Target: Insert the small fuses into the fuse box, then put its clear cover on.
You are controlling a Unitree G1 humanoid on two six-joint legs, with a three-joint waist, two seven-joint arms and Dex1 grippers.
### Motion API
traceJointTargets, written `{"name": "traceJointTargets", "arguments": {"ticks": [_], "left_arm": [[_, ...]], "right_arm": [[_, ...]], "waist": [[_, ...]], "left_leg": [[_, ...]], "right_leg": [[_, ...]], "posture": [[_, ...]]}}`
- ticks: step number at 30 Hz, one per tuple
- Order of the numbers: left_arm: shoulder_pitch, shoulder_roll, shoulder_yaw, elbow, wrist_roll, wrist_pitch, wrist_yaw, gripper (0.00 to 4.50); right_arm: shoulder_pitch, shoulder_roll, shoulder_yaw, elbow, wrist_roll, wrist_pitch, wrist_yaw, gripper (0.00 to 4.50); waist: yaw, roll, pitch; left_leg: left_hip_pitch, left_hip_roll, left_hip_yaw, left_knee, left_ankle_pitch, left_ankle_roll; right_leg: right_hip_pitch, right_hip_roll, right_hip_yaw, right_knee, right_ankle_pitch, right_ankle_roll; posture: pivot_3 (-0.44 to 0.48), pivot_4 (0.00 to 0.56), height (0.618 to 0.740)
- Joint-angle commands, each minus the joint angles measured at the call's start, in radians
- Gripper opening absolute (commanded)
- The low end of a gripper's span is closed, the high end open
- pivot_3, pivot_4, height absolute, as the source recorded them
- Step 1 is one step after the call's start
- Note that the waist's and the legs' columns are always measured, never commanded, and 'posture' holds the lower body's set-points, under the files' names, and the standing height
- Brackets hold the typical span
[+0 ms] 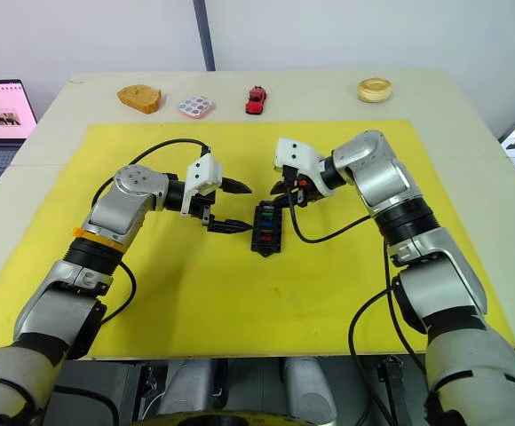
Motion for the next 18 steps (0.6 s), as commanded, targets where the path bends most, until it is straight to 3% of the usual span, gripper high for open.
{"name": "traceJointTargets", "arguments": {"ticks": [1,11,15,18], "left_arm": [[-0.003,0.004,0.016,-0.018,-0.001,-0.015,0.004,4.5],[0.002,0.004,0.017,-0.023,-0.004,-0.013,0.008,4.5],[0.003,0.005,0.016,-0.023,-0.003,-0.015,0.007,4.5],[0.004,0.006,0.016,-0.025,-0.003,-0.015,0.006,4.5]], "right_arm": [[-0.018,-0.027,-0.041,-0.074,0.021,0.01,0.021,1.44],[-0.004,-0.061,-0.07,-0.187,0.057,0.061,0.038,1.44],[0.011,-0.042,-0.078,-0.2,0.073,0.071,0.021,0.12],[0.022,-0.036,-0.073,-0.204,0.076,0.075,0.014,0.05]], "waist": [[0.0,0.0,0.0],[0.0,0.0,0.0],[0.0,0.0,0.0],[0.0,0.0,0.0]], "left_leg": [[0.0,0.0,0.0,0.0,0.0,0.0],[0.0,0.0,0.0,0.0,0.0,0.0],[0.0,0.0,0.0,0.0,0.0,0.0],[0.0,0.0,0.0,0.0,0.0,0.0]], "right_leg": [[0.0,0.0,0.0,0.0,0.0,0.0],[0.0,0.0,0.0,0.0,0.0,0.0],[0.0,0.0,0.0,0.0,0.0,0.0],[0.0,0.0,0.0,0.0,0.0,0.0]], "posture": [[0.0,0.15,0.74],[0.0,0.15,0.74],[0.0,0.15,0.74],[0.0,0.15,0.74]]}}
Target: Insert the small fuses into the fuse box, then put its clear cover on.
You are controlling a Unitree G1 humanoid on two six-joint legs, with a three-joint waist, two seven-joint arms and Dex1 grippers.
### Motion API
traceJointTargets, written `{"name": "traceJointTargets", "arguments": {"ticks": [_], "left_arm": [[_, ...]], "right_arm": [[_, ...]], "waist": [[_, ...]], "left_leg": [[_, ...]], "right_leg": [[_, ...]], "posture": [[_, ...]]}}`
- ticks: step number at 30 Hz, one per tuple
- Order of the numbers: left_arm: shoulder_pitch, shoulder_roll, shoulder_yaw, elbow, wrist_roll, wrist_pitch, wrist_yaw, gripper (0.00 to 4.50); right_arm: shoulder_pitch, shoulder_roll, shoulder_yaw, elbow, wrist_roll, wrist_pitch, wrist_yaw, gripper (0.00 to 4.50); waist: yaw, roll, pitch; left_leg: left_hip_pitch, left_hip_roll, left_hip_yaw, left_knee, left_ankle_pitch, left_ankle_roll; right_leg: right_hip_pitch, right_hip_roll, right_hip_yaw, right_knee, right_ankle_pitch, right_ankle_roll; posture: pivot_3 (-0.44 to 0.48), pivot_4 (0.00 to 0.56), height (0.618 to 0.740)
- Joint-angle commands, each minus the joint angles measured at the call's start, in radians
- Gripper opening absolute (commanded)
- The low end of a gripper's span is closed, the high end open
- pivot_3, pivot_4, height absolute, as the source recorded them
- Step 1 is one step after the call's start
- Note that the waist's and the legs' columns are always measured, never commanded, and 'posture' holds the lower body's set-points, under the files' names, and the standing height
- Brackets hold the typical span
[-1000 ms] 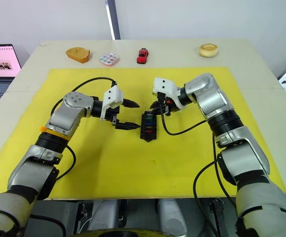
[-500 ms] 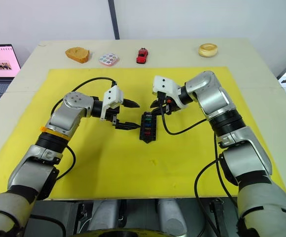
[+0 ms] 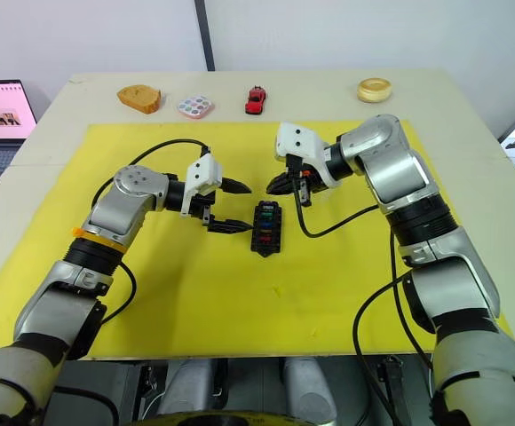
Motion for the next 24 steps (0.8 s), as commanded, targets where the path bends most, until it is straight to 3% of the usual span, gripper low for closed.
{"name": "traceJointTargets", "arguments": {"ticks": [1,24], "left_arm": [[0.002,0.007,0.016,-0.024,-0.003,-0.015,0.0,4.5],[0.013,0.009,0.017,-0.035,-0.003,-0.012,0.009,4.5]], "right_arm": [[0.008,0.003,-0.022,-0.03,0.019,0.0,-0.006,0.05],[0.022,0.051,0.006,0.153,-0.021,-0.091,-0.028,0.05]], "waist": [[0.0,0.0,0.0],[0.0,0.0,0.0]], "left_leg": [[0.0,0.0,0.0,0.0,0.0,0.0],[0.0,0.0,0.0,0.0,0.0,0.0]], "right_leg": [[0.0,0.0,0.0,0.0,0.0,0.0],[0.0,0.0,0.0,0.0,0.0,0.0]], "posture": [[0.0,0.15,0.74],[0.0,0.15,0.74]]}}
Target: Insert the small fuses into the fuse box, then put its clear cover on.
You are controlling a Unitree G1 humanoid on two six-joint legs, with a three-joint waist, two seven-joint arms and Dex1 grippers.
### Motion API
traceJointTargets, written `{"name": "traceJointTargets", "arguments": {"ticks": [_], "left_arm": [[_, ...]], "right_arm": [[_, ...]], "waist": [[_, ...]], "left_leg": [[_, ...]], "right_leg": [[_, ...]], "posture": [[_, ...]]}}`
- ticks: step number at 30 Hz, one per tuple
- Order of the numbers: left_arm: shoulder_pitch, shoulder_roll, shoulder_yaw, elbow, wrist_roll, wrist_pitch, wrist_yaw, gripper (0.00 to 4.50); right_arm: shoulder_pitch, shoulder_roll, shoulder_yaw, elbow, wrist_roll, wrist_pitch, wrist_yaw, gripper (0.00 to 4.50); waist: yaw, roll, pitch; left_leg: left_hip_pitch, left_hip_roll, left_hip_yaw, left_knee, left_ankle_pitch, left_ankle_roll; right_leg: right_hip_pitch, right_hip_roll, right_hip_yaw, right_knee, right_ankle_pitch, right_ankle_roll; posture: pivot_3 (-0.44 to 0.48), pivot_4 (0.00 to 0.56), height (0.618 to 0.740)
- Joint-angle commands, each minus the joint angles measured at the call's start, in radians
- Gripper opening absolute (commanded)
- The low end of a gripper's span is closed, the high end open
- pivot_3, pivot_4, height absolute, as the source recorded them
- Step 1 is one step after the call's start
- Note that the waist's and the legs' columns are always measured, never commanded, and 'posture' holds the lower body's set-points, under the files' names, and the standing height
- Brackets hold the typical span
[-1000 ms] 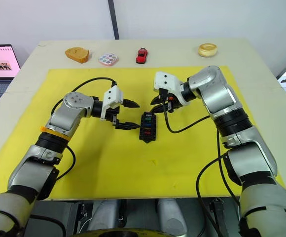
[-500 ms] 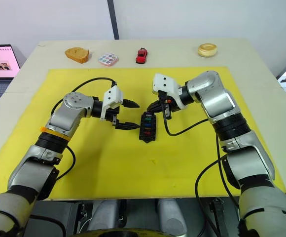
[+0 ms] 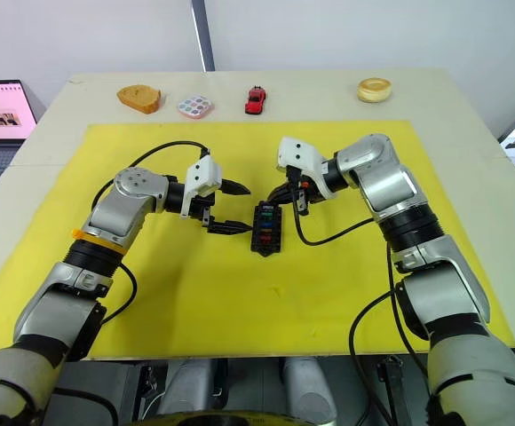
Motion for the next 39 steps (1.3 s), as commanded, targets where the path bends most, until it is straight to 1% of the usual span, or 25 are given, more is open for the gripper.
{"name": "traceJointTargets", "arguments": {"ticks": [1,9,14,18,20,23,26,27,29,32,35,36,39], "left_arm": [[0.002,0.008,0.017,-0.033,-0.003,-0.012,0.002,4.5],[0.002,0.01,0.018,-0.034,-0.002,-0.011,0.004,4.5],[0.004,0.012,0.019,-0.04,-0.005,-0.006,0.004,4.5],[0.004,0.022,0.025,-0.056,-0.013,0.01,0.0,4.5],[0.008,0.038,0.037,-0.078,-0.023,0.037,0.0,4.5],[0.038,0.082,0.061,-0.147,-0.054,0.094,-0.014,4.5],[0.08,0.138,0.106,-0.247,-0.111,0.205,-0.019,4.5],[0.102,0.169,0.133,-0.288,-0.141,0.249,-0.023,4.5],[0.15,0.23,0.179,-0.362,-0.193,0.323,-0.033,4.5],[0.231,0.327,0.238,-0.43,-0.221,0.355,-0.037,4.5],[0.309,0.421,0.286,-0.444,-0.218,0.346,-0.041,4.5],[0.331,0.448,0.305,-0.442,-0.22,0.347,-0.042,4.5],[0.365,0.496,0.332,-0.436,-0.222,0.34,-0.038,4.5]], "right_arm": [[-0.007,0.011,0.001,0.028,-0.013,-0.022,-0.002,0.05],[-0.008,0.013,0.003,0.071,-0.026,-0.038,0.0,0.05],[-0.025,0.01,-0.018,0.037,-0.003,-0.013,0.004,0.05],[-0.037,-0.004,-0.048,-0.033,0.033,0.037,0.011,0.05],[-0.034,-0.026,-0.068,-0.095,0.052,0.07,0.017,0.05],[-0.005,-0.082,-0.107,-0.217,0.091,0.134,0.023,0.05],[0.057,-0.164,-0.148,-0.339,0.126,0.188,0.027,0.05],[0.095,-0.211,-0.168,-0.386,0.134,0.205,0.033,0.29],[0.171,-0.3,-0.204,-0.464,0.147,0.23,0.035,0.92],[0.291,-0.434,-0.277,-0.535,0.165,0.258,0.034,2.43],[0.415,-0.549,-0.377,-0.563,0.177,0.244,0.027,4.04],[0.454,-0.583,-0.417,-0.562,0.181,0.241,0.026,4.48],[0.525,-0.635,-0.486,-0.566,0.197,0.237,0.015,4.48]], "waist": [[0.0,0.0,0.0],[0.0,0.0,0.0],[0.0,0.0,0.0],[0.0,0.0,0.0],[0.0,0.0,0.0],[0.0,0.0,0.0],[0.001,0.0,0.0],[0.003,0.0,0.0],[0.003,0.0,0.0],[0.002,0.0,0.0],[0.0,0.0,0.0],[0.0,0.0,0.0],[0.0,0.0,0.0]], "left_leg": [[0.0,0.0,0.0,0.0,0.0,0.0],[0.0,0.0,0.0,0.0,0.0,0.0],[0.0,0.0,0.0,0.0,0.0,0.0],[0.0,0.0,0.0,0.0,0.0,0.0],[0.0,0.0,0.0,0.0,0.0,0.0],[0.0,0.0,0.0,0.0,0.0,0.0],[0.0,0.0,-0.001,0.0,0.0,0.0],[0.0,0.0,-0.001,0.0,0.0,0.0],[0.0,0.0,-0.001,0.0,0.0,0.0],[0.0,0.0,-0.001,0.0,0.0,0.0],[0.001,0.0,0.0,0.0,0.0,0.0],[0.001,0.001,0.0,0.0,0.0,0.0],[0.001,0.001,0.001,0.0,0.0,0.0]], "right_leg": [[0.0,0.0,0.0,0.0,0.0,0.0],[0.0,0.0,0.0,0.0,0.0,0.0],[0.001,0.0,0.0,0.0,0.0,0.0],[0.0,0.0,0.0,0.0,0.0,0.0],[0.0,0.0,0.0,0.0,0.0,0.0],[0.0,0.0,0.0,0.0,0.0,0.0],[0.0,0.0,0.0,0.0,0.0,0.0],[0.0,0.0,0.0,0.0,0.0,0.0],[0.001,0.0,-0.001,-0.001,0.0,0.0],[0.001,-0.001,-0.001,-0.001,0.0,0.0],[0.001,0.0,0.0,-0.001,0.0,0.0],[0.001,0.0,0.0,-0.001,0.0,0.0],[0.001,0.0,0.0,-0.001,-0.001,0.0]], "posture": [[0.0,0.15,0.74],[0.0,0.15,0.74],[0.0,0.15,0.74],[0.0,0.15,0.74],[0.0,0.15,0.74],[0.0,0.15,0.74],[0.0,0.15,0.74],[0.0,0.15,0.74],[0.0,0.15,0.74],[0.0,0.15,0.74],[0.0,0.15,0.74],[0.0,0.15,0.74],[0.0,0.15,0.74]]}}
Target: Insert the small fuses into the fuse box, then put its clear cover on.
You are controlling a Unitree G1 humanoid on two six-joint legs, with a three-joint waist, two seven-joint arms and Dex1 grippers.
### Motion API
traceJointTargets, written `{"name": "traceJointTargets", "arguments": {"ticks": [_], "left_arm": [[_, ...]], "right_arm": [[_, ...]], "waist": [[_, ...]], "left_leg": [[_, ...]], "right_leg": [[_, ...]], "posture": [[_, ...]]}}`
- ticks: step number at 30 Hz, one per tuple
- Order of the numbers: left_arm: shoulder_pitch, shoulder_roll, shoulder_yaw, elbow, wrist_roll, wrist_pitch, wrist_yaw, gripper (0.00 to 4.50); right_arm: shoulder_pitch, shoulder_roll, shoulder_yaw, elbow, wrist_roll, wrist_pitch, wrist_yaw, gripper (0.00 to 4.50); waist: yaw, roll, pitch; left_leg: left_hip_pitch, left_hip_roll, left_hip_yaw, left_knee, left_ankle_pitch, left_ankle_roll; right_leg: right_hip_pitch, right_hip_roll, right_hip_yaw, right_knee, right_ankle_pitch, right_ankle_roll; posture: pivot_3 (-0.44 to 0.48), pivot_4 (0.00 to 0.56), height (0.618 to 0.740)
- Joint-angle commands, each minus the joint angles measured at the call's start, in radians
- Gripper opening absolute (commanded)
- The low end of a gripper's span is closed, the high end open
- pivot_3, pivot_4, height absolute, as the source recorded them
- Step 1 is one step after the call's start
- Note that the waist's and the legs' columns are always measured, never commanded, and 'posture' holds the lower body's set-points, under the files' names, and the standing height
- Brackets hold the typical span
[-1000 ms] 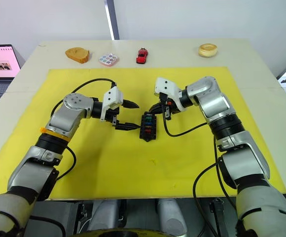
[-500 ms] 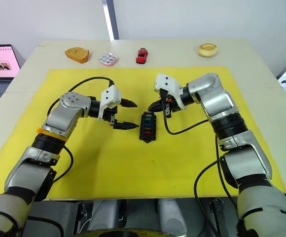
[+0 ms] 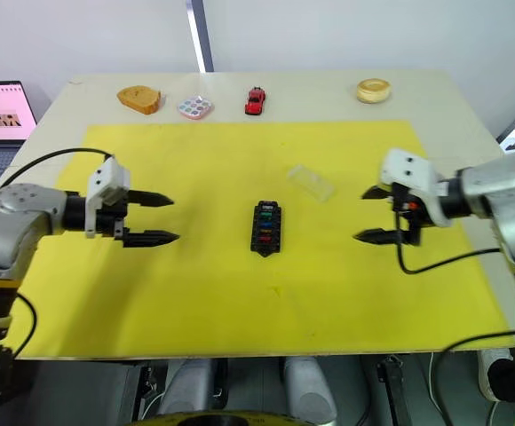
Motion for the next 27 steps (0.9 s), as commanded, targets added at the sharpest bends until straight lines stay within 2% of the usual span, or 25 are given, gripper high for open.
{"name": "traceJointTargets", "arguments": {"ticks": [1,7,19,23,27], "left_arm": [[0.008,0.041,0.052,-0.02,-0.02,-0.011,0.001,4.5],[0.015,0.058,0.053,-0.049,-0.04,0.0,-0.001,4.5],[-0.007,0.048,0.045,-0.054,-0.04,-0.006,0.009,4.5],[-0.028,-0.013,0.043,-0.112,-0.097,0.057,0.055,4.5],[0.003,-0.107,0.01,-0.25,-0.148,0.131,0.147,4.5]], "right_arm": [[0.031,-0.041,-0.088,-0.041,0.038,-0.014,-0.012,4.48],[0.061,-0.043,-0.099,-0.082,0.073,0.003,-0.05,4.48],[-0.025,-0.031,-0.038,-0.105,0.124,0.043,-0.113,4.48],[-0.087,0.004,0.003,-0.085,0.119,0.06,-0.156,4.48],[-0.192,0.087,0.077,-0.045,0.093,0.098,-0.224,4.48]], "waist": [[0.0,0.0,0.0],[0.001,0.0,0.0],[0.001,0.0,0.0],[0.002,0.0,0.0],[-0.001,0.0,0.0]], "left_leg": [[0.0,0.0,0.0,0.0,0.0,0.0],[0.0,0.0,0.001,0.0,0.0,0.0],[0.0,0.0,0.001,0.0,0.0,0.0],[0.0,0.0,0.001,0.0,0.0,0.0],[0.0,0.0,0.001,0.0,0.0,0.0]], "right_leg": [[0.0,0.0,0.0,0.0,0.0,0.0],[0.0,0.0,0.0,0.0,0.0,0.0],[0.0,0.0,0.001,0.0,0.0,0.0],[0.0,0.0,0.001,0.0,0.0,0.0],[0.0,0.0,0.001,0.0,0.0,0.0]], "posture": [[0.0,0.15,0.74],[0.0,0.15,0.74],[0.0,0.15,0.74],[0.0,0.15,0.74],[0.0,0.15,0.74]]}}
